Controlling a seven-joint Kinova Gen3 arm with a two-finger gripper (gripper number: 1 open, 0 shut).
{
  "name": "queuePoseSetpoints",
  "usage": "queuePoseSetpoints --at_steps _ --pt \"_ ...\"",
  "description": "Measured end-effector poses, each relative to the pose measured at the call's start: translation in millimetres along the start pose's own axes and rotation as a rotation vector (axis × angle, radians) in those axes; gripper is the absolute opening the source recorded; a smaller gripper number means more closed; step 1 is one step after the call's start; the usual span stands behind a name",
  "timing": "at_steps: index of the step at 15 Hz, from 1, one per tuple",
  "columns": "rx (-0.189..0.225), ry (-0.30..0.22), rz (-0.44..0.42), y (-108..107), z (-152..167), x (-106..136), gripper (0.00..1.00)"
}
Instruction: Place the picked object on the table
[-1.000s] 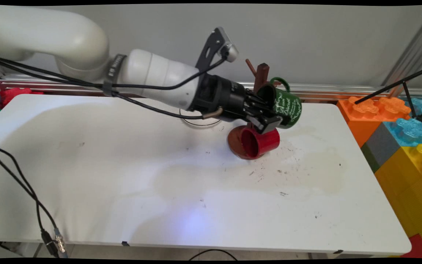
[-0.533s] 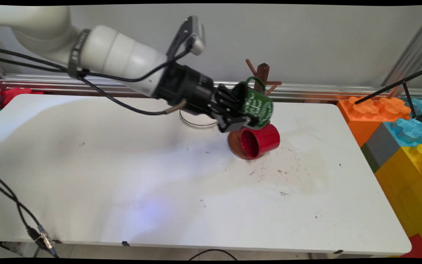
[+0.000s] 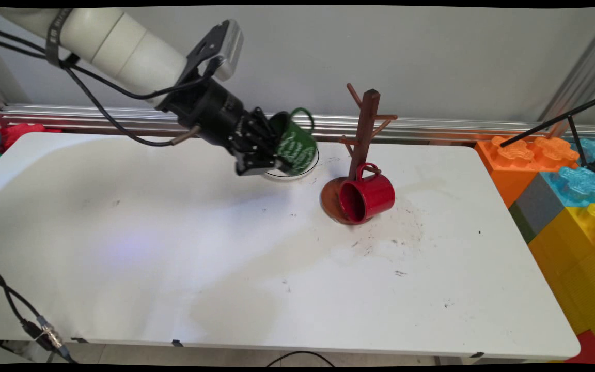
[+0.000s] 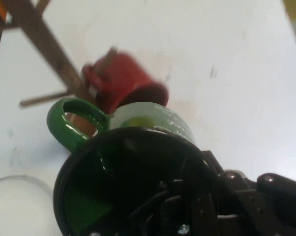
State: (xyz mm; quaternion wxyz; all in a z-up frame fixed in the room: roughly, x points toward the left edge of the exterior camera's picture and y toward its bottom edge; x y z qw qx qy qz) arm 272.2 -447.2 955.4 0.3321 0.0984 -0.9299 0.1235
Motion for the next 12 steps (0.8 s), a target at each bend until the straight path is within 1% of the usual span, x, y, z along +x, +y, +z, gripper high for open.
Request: queuePoseSetpoints --at_steps 2,4,6,7,12 --pt "0.002 -0.061 0.053 -11 -2 -9 0.0" --pt "0.001 -0.108 0.097 -19 -3 -16 0.0" --pt "-0.008 -0.171 0.169 -31 0 -25 0.0" --pt "-0.011 -0.194 0.198 -35 2 -28 0.0" --pt "-0.038 -0.322 0.364 -62 26 -53 0.0"
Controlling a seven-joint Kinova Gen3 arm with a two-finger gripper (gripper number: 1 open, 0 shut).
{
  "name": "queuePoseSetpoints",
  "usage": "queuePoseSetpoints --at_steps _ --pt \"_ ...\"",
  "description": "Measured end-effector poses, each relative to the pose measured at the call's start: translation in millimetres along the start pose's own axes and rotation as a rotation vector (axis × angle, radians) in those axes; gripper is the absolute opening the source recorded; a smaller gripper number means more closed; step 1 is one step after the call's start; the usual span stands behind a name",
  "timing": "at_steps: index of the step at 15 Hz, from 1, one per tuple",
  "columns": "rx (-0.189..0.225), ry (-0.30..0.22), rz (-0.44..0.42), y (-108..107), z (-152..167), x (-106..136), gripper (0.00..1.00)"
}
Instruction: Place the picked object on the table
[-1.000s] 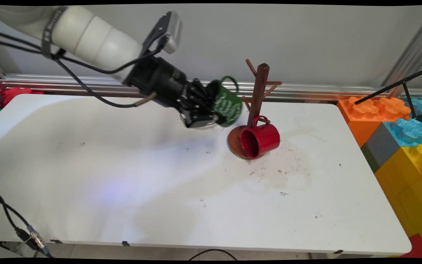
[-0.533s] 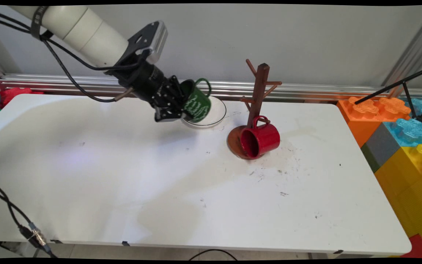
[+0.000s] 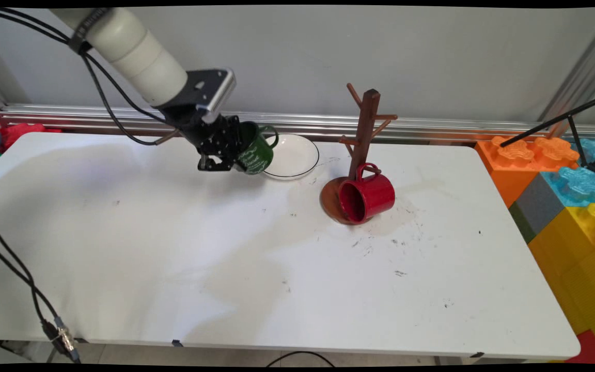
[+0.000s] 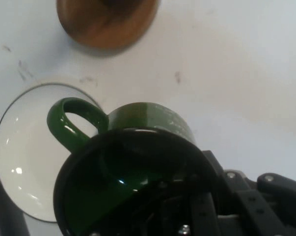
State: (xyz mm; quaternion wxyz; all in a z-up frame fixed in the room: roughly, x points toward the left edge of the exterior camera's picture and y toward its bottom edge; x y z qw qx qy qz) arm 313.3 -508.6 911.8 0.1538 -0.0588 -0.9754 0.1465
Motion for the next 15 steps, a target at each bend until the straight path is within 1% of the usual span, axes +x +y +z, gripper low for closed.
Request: queuePoseSetpoints --at_steps 2,6,11,15 --pt "-0.011 -0.032 0.041 -6 13 -5 0.0" --pt "-0.048 -0.095 0.116 -15 44 -12 0.0" --pt "-0.097 -0.143 0.161 -17 73 -15 0.0" --pt "-0.131 -0.168 0.175 -17 90 -15 0.0"
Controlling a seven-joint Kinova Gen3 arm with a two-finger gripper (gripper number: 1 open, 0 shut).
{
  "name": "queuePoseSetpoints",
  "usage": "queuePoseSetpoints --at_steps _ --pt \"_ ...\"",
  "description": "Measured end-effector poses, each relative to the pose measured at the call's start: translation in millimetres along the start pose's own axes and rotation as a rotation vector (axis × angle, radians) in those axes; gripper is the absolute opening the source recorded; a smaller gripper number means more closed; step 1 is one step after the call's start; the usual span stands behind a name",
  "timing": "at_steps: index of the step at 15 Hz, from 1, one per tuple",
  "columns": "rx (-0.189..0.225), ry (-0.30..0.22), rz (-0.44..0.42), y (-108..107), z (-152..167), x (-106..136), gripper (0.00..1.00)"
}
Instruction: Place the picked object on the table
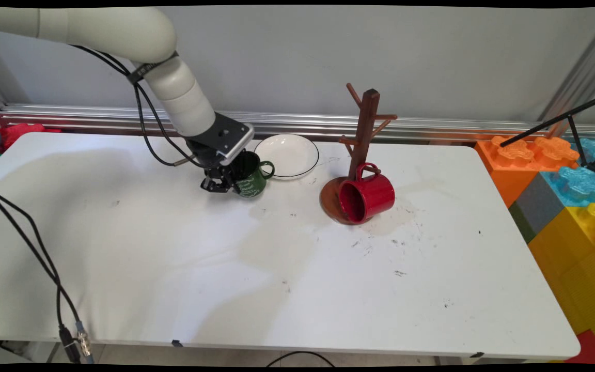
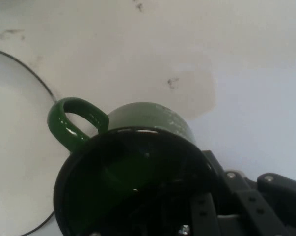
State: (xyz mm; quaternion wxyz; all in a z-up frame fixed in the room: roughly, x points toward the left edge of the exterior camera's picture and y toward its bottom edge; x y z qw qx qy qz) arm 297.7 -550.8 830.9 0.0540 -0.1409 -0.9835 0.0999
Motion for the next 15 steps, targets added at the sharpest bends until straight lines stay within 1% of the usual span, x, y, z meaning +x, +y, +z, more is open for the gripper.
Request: queuePoseSetpoints --at_steps 4,11,12,15 --pt "-0.027 -0.012 0.007 -1 14 3 0.0" --pt "-0.043 -0.015 0.013 -3 28 5 0.0" --pt "-0.044 -0.013 0.015 -3 30 5 1.0" --pt "-0.039 -0.003 0.02 -5 32 7 1.0"
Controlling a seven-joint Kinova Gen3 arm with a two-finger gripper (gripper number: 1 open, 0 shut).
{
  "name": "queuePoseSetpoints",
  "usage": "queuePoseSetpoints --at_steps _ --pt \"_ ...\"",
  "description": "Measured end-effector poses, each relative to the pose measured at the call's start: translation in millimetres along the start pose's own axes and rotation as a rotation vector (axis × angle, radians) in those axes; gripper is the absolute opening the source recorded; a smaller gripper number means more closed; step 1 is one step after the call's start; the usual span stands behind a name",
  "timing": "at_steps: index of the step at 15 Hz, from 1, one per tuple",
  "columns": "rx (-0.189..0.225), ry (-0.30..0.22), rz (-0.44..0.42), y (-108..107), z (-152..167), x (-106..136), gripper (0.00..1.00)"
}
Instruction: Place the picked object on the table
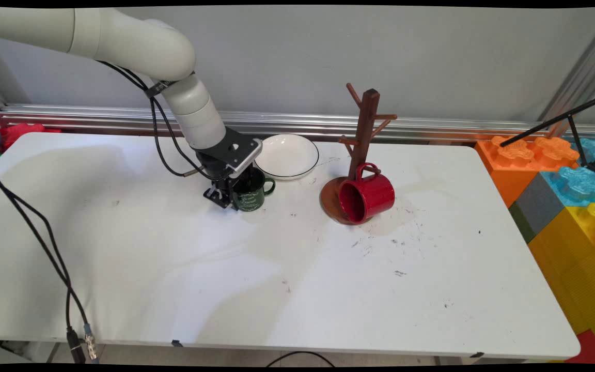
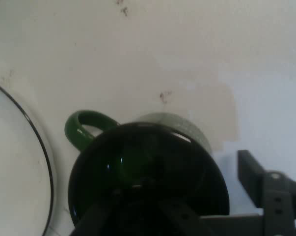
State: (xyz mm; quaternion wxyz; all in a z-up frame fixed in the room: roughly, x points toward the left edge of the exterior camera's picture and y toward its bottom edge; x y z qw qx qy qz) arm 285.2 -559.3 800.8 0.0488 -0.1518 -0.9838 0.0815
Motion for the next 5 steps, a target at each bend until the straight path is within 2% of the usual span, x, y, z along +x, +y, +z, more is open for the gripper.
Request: queuePoseSetpoints --at_steps 5 --pt "0.012 0.049 0.011 4.1 -10.3 5.9 1.0"
